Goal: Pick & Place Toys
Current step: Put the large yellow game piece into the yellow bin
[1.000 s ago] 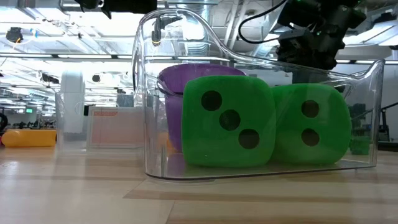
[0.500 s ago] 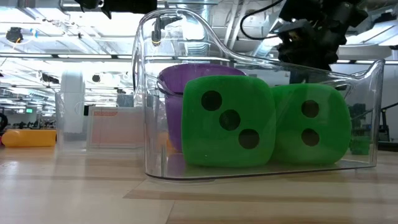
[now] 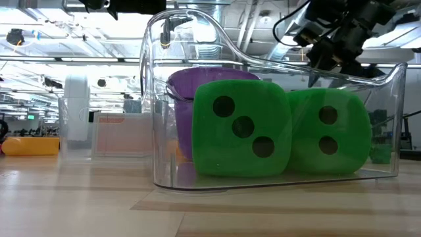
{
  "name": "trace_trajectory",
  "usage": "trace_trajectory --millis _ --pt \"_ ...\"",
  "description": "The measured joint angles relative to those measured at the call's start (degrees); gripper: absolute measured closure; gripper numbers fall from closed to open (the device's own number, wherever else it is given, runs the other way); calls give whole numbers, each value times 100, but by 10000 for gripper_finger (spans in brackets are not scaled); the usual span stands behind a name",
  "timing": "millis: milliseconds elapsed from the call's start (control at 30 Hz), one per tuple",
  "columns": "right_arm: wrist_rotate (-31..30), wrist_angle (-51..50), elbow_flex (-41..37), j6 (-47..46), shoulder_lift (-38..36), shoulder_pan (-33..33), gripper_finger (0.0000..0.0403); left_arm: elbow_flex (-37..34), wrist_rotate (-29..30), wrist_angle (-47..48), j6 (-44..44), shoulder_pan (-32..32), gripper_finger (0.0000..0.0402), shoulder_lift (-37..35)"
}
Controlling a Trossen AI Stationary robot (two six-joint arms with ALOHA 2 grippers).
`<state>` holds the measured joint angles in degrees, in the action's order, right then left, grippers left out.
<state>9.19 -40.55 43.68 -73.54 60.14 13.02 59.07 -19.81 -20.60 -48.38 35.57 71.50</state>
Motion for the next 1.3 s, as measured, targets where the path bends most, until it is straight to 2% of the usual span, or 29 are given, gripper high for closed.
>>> trace_trajectory --millis 200,367,567,700,833,1100,1300 --pt "21 -18 0 3 -66 194 253 0 2 0 -2 0 160 0" --pt "498 -32 0 588 -138 266 254 0 2 0 -2 0 160 0" --pt "600 -1144 0 903 -368 -35 253 0 2 0 -4 0 160 0" --pt "426 -2136 0 782 -481 -290 249 0 2 0 -4 1 160 0" --pt "114 -2618 0 499 -477 -517 240 0 1 0 -2 1 160 0" --pt "-360 -2620 0 134 -535 -522 218 0 2 0 0 0 160 0" --pt "-913 -2340 0 -28 -635 68 213 0 2 0 -2 0 160 0"
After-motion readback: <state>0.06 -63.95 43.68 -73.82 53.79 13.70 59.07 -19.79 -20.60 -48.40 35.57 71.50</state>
